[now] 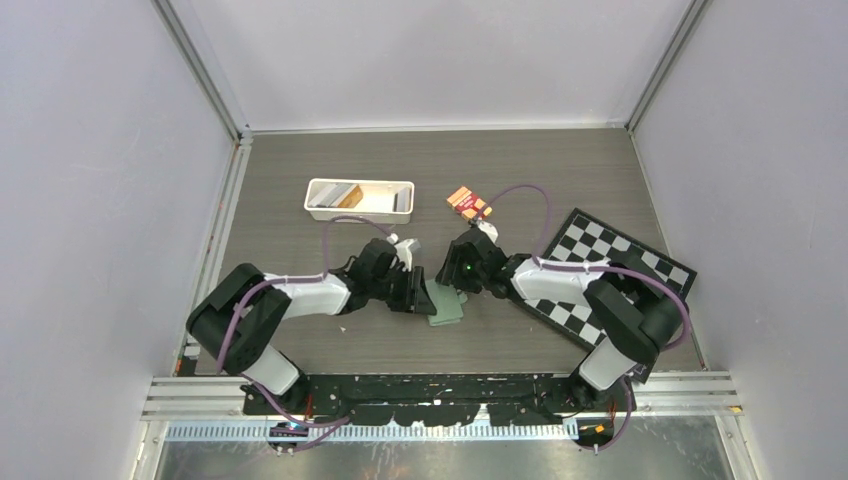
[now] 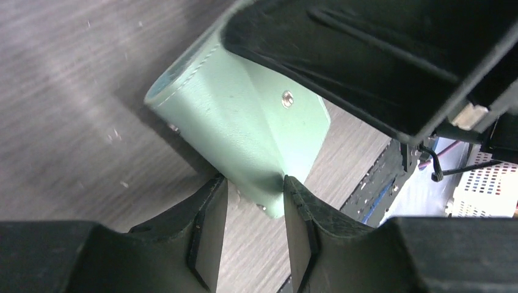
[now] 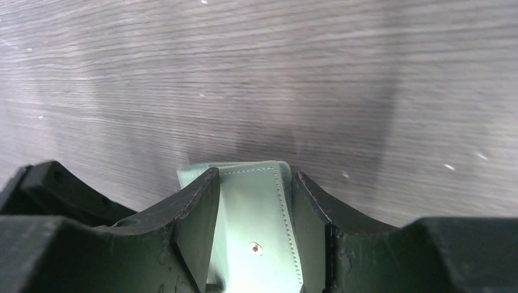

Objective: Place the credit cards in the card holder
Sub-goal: Close the card holder at the center of the board.

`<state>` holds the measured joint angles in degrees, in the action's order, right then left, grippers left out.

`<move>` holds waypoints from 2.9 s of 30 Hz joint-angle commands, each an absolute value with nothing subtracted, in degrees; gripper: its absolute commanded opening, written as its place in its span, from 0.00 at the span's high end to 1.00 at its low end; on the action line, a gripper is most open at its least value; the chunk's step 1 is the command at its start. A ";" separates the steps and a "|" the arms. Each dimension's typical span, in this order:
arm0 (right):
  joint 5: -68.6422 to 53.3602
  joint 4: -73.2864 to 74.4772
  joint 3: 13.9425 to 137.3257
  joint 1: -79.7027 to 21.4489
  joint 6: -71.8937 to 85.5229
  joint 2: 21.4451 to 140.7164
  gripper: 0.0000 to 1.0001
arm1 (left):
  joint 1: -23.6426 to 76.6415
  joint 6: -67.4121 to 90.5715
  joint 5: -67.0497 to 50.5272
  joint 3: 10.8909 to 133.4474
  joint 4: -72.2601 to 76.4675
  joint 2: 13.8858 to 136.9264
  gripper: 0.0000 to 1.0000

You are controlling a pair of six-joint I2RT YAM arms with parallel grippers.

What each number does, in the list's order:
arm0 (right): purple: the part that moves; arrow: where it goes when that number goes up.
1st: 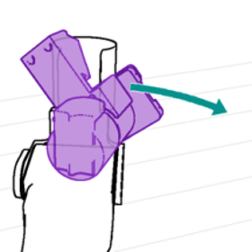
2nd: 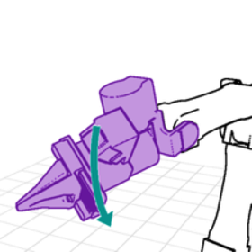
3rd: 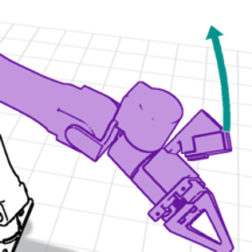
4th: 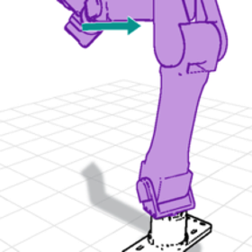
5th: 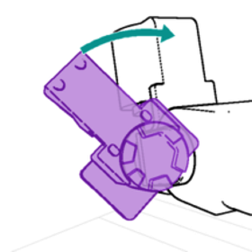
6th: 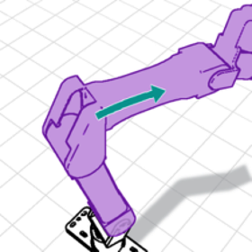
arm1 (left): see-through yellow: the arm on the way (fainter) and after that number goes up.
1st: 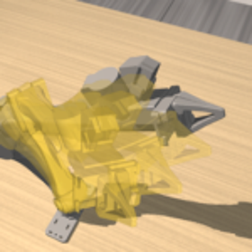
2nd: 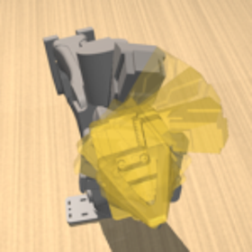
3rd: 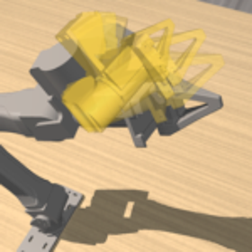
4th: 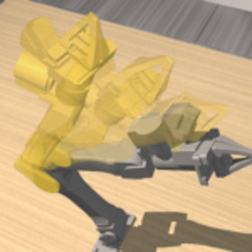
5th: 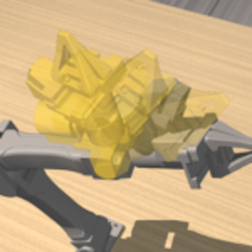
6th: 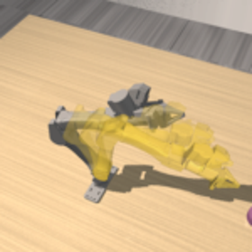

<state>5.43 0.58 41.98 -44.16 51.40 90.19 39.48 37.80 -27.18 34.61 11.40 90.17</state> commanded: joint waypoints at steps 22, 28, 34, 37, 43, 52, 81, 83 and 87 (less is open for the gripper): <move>7.59 22.10 48.13 -45.09 35.14 80.13 0.45 | 39.91 44.91 -10.18 41.67 -3.81 84.94 0.58; 6.33 20.91 48.34 -45.15 34.04 81.41 0.56 | 39.93 45.17 -10.11 41.22 -3.78 84.74 0.59; 7.04 20.49 48.29 -45.15 33.82 81.30 0.64 | 39.95 45.09 -10.67 41.61 -4.11 85.54 0.59; 6.80 20.43 48.26 -45.15 33.77 81.60 0.69 | 39.95 45.09 -10.74 41.82 -4.42 86.09 0.60; 5.98 19.78 48.03 -45.12 33.56 82.72 0.76 | 39.92 44.91 -10.15 41.99 -5.55 87.77 0.60; 6.67 19.90 48.04 -45.15 33.26 83.30 0.87 | 39.91 44.52 -10.11 42.17 -5.79 88.57 0.60; 4.75 20.44 49.23 -45.17 34.17 81.39 0.89 | 39.99 42.48 -9.14 43.68 -8.66 91.12 0.60; 4.60 20.44 49.18 -45.11 34.26 81.32 0.92 | 39.99 42.37 -8.97 43.78 -8.84 91.35 0.60; 3.97 20.31 49.14 -45.17 34.36 81.07 0.87 | 40.01 42.23 -8.82 43.77 -8.96 91.98 0.60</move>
<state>4.62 21.37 47.37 -44.91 34.15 83.22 39.90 44.12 -10.98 43.18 -6.46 90.06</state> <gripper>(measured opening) 0.098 0.401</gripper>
